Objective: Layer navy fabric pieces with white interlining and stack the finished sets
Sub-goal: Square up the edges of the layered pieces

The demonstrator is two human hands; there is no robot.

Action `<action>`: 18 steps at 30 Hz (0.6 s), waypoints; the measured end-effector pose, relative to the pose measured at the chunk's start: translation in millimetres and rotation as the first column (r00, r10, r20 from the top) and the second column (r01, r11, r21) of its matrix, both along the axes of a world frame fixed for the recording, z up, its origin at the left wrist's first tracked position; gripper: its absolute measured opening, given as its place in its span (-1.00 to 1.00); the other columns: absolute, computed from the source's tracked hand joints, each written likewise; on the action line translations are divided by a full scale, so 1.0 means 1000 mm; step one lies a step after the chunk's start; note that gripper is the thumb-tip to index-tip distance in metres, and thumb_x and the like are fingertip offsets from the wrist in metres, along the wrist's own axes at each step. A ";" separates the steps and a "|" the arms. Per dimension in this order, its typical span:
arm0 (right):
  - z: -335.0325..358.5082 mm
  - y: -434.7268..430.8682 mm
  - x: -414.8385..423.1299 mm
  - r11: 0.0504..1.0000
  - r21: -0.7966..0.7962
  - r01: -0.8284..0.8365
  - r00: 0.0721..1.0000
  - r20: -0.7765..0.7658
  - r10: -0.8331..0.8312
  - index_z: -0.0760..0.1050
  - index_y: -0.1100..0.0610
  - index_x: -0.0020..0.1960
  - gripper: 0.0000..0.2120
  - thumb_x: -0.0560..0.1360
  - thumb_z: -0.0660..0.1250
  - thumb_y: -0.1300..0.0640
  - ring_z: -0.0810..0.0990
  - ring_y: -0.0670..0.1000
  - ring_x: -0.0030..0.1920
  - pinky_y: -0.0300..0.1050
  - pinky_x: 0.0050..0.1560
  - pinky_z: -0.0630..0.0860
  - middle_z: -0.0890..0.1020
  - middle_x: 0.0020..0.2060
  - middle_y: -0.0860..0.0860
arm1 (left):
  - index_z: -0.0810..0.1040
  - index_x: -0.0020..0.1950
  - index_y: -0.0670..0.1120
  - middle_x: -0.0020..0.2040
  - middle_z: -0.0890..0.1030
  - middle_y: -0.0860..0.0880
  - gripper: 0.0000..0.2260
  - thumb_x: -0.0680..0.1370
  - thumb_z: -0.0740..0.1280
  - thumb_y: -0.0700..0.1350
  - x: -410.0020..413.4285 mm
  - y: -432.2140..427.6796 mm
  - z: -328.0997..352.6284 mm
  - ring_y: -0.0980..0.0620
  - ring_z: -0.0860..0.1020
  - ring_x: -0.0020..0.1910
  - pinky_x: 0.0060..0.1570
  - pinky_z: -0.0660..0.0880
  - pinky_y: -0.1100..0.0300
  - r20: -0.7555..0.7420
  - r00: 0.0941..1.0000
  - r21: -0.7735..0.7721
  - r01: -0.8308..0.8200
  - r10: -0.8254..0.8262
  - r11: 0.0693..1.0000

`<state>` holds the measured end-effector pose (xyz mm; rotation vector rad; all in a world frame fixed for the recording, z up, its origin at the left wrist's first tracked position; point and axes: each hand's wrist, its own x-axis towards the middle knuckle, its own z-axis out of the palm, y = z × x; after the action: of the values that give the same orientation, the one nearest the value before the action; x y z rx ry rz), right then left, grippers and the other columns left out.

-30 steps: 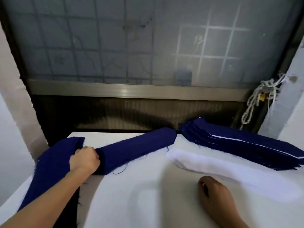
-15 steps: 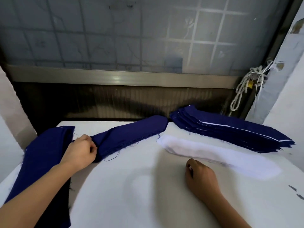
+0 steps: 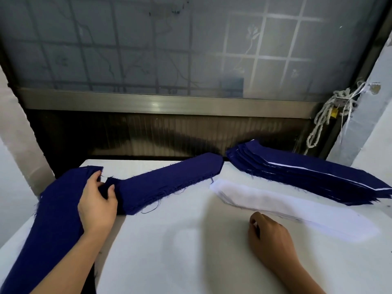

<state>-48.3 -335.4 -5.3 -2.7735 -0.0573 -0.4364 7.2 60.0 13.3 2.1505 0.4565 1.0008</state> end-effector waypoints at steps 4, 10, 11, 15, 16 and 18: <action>-0.001 0.001 -0.001 1.000 -0.008 0.010 1.000 -0.001 -0.010 0.42 0.04 -0.16 -0.96 0.47 0.25 0.11 0.51 0.06 -0.32 -0.05 -0.32 0.45 0.54 -0.32 -0.04 | 0.56 0.30 -0.25 0.16 0.58 -0.29 -0.69 0.56 0.37 -0.21 0.001 0.007 -0.007 -0.33 0.51 0.04 -0.02 0.44 -0.21 -0.177 0.980 0.261 -0.041 0.089 0.964; 0.001 0.001 -0.002 1.000 -0.003 0.013 1.000 0.009 -0.013 0.43 0.07 -0.16 -0.96 0.47 0.27 0.15 0.51 0.10 -0.33 -0.04 -0.33 0.45 0.54 -0.32 -0.04 | 0.56 0.27 -0.26 0.17 0.53 -0.32 -0.61 0.47 0.47 -0.21 0.002 0.004 -0.001 -0.37 0.42 0.09 0.01 0.38 -0.27 -0.232 0.956 0.451 -0.060 0.182 0.891; 0.001 0.001 -0.002 1.000 -0.003 0.016 1.000 0.009 -0.016 0.44 0.07 -0.16 -0.96 0.47 0.27 0.15 0.51 0.10 -0.33 -0.04 -0.33 0.45 0.54 -0.32 -0.03 | 0.57 0.25 -0.26 0.14 0.53 -0.32 -0.62 0.46 0.48 -0.19 0.002 0.003 -0.001 -0.36 0.42 0.08 0.01 0.37 -0.26 -0.238 0.951 0.466 -0.064 0.195 0.882; 0.000 0.001 -0.001 1.000 0.001 0.012 1.000 0.018 -0.012 0.42 0.07 -0.19 -0.94 0.45 0.28 0.17 0.49 0.10 -0.36 -0.04 -0.37 0.42 0.53 -0.34 -0.04 | 0.68 0.05 -0.19 -0.01 0.60 -0.25 -0.84 0.53 0.41 -0.15 0.004 0.003 0.000 -0.31 0.44 0.02 -0.04 0.35 -0.15 -0.348 0.915 0.439 -0.034 0.205 0.898; 0.000 0.001 -0.001 1.000 0.002 0.012 1.000 0.023 -0.012 0.42 0.07 -0.19 -0.93 0.45 0.29 0.17 0.48 0.10 -0.36 -0.04 -0.38 0.41 0.53 -0.35 -0.04 | 0.69 0.02 -0.17 -0.03 0.61 -0.22 -0.86 0.55 0.38 -0.15 0.006 0.003 0.001 -0.30 0.44 0.02 -0.04 0.34 -0.13 -0.370 0.907 0.426 -0.028 0.203 0.904; -0.001 0.001 0.000 1.000 0.008 0.008 0.999 0.045 -0.008 0.41 0.08 -0.21 -0.91 0.44 0.30 0.18 0.48 0.12 -0.38 -0.05 -0.40 0.40 0.52 -0.37 -0.03 | 0.70 0.00 -0.16 -0.05 0.61 -0.20 -0.86 0.56 0.35 -0.16 0.008 0.003 0.002 -0.28 0.44 0.03 -0.03 0.32 -0.11 -0.399 0.893 0.413 -0.028 0.208 0.910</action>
<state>-48.7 -334.9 -6.1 -2.7569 -0.0553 -0.5001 15.2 62.6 15.5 2.7665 0.6494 0.7092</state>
